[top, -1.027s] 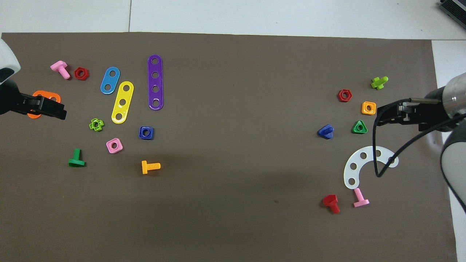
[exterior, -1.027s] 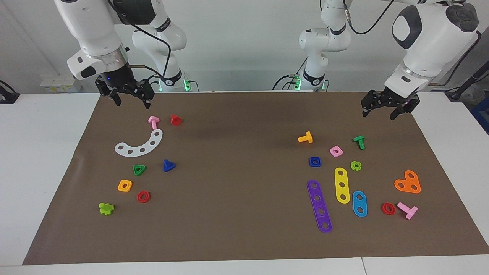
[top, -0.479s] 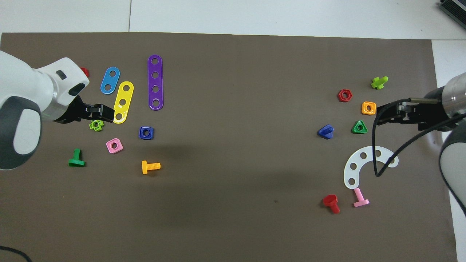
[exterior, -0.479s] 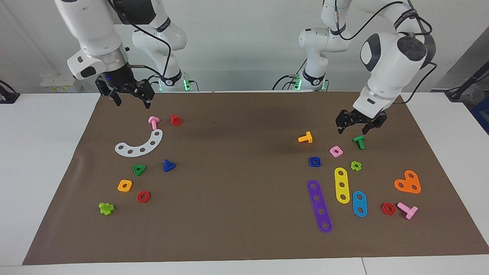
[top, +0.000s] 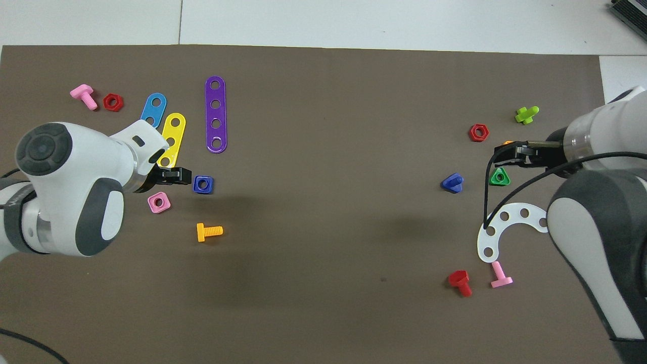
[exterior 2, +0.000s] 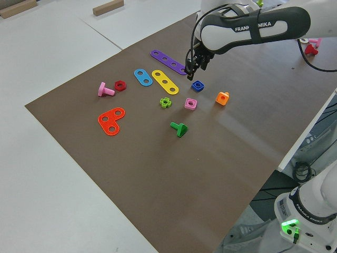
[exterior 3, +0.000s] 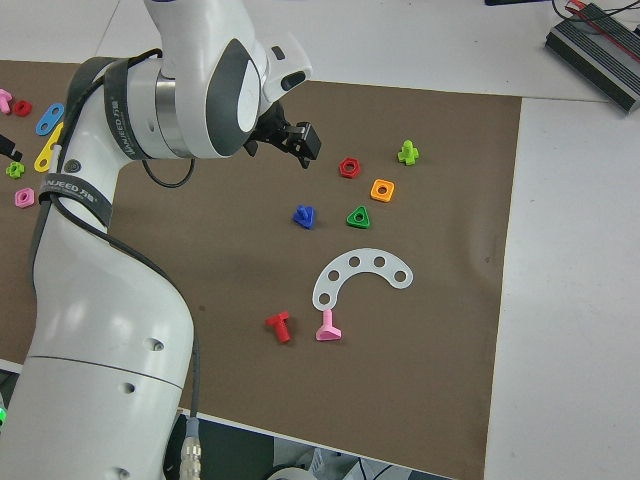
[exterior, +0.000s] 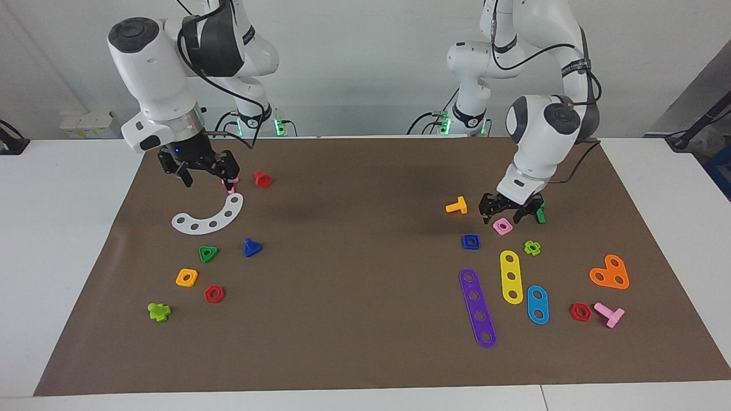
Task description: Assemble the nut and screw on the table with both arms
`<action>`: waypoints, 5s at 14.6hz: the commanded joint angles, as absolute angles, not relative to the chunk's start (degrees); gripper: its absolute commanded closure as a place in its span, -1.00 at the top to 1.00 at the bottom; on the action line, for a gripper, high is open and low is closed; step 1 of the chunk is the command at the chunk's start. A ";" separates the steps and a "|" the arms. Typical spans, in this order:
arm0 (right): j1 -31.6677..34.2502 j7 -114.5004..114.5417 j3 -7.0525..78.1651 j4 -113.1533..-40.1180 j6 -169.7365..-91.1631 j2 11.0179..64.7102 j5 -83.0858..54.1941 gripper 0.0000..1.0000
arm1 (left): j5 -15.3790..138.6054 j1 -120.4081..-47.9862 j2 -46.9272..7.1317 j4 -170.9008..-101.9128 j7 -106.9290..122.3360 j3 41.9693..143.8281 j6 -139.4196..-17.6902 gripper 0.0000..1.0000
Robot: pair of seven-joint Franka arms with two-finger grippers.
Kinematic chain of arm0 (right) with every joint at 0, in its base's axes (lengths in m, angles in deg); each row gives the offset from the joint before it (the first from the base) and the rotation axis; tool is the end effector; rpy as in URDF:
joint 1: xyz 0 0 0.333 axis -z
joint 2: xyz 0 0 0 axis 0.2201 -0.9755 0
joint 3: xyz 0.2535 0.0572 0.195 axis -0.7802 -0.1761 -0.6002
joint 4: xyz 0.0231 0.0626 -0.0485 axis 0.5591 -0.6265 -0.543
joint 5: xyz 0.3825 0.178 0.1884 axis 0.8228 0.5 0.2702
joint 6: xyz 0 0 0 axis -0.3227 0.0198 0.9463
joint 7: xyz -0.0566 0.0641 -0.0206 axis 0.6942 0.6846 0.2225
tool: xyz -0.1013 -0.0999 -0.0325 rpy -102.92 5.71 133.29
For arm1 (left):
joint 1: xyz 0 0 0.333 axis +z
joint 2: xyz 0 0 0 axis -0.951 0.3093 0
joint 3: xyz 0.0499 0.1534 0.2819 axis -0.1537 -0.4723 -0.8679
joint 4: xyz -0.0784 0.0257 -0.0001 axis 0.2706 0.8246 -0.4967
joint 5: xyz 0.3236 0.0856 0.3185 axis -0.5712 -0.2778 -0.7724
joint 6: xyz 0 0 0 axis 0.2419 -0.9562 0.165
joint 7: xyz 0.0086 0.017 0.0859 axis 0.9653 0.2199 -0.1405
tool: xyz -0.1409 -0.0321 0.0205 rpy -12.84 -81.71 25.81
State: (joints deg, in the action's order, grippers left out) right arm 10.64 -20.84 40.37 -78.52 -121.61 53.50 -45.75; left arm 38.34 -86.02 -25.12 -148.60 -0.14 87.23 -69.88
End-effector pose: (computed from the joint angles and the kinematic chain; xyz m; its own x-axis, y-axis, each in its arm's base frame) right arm 0.6355 0.0482 0.4801 0.9882 -0.1408 0.0609 -0.1410 -0.9900 -0.0010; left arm 0.6090 -0.1247 0.3090 0.9973 -0.0447 0.0584 -0.0466 -0.9984 0.0316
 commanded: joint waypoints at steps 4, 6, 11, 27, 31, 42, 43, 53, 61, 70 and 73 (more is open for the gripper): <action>11.22 -15.01 40.21 -83.89 -131.75 47.86 -44.16 0.83 | 39.03 -89.03 -20.04 -150.08 2.28 86.44 -77.62 0.66; 10.96 -15.10 40.21 -85.20 -135.79 45.31 -44.16 0.79 | 39.03 -89.03 -18.02 -150.17 2.19 86.44 -79.82 0.61; 10.69 -14.92 40.21 -92.58 -146.96 42.49 -44.24 0.70 | 39.03 -90.35 -15.72 -150.17 2.10 86.36 -81.41 0.53; 8.67 -14.92 40.03 -94.00 -149.43 41.25 -44.42 -1.00 | 38.94 -88.25 -14.31 -141.55 -2.72 86.09 -70.78 0.53; 5.60 -22.80 39.77 -88.91 -148.64 39.59 -44.33 -1.00 | 38.76 -87.45 -14.66 -143.31 -4.84 85.92 -71.48 0.50; -14.87 -55.85 40.03 -70.02 -144.78 26.94 -47.23 -1.00 | 38.58 -85.77 -14.67 -142.26 -6.52 85.83 -70.78 0.50; -15.32 -56.75 39.95 -70.09 -144.69 26.75 -48.54 -1.00 | 38.59 -86.21 -14.67 -142.34 -4.86 85.83 -70.86 0.50; -14.80 -59.04 39.77 -71.50 -143.81 28.76 -49.08 1.00 | 38.59 -88.94 -15.54 -146.91 -19.77 85.92 -73.94 0.56; 0.39 -42.90 39.59 -73.96 -133.37 42.64 -48.11 1.00 | 38.59 -89.65 -16.16 -149.20 -24.35 86.00 -74.20 0.56; 13.07 -23.02 39.94 -70.55 -117.38 52.33 -46.00 1.00 | 38.59 -90.17 -16.34 -149.47 -23.13 85.92 -74.38 -1.00; 13.07 -22.22 40.03 -65.71 -111.31 52.06 -46.00 1.00 | 38.76 -90.35 -15.46 -145.27 -14.03 86.26 -73.07 -1.00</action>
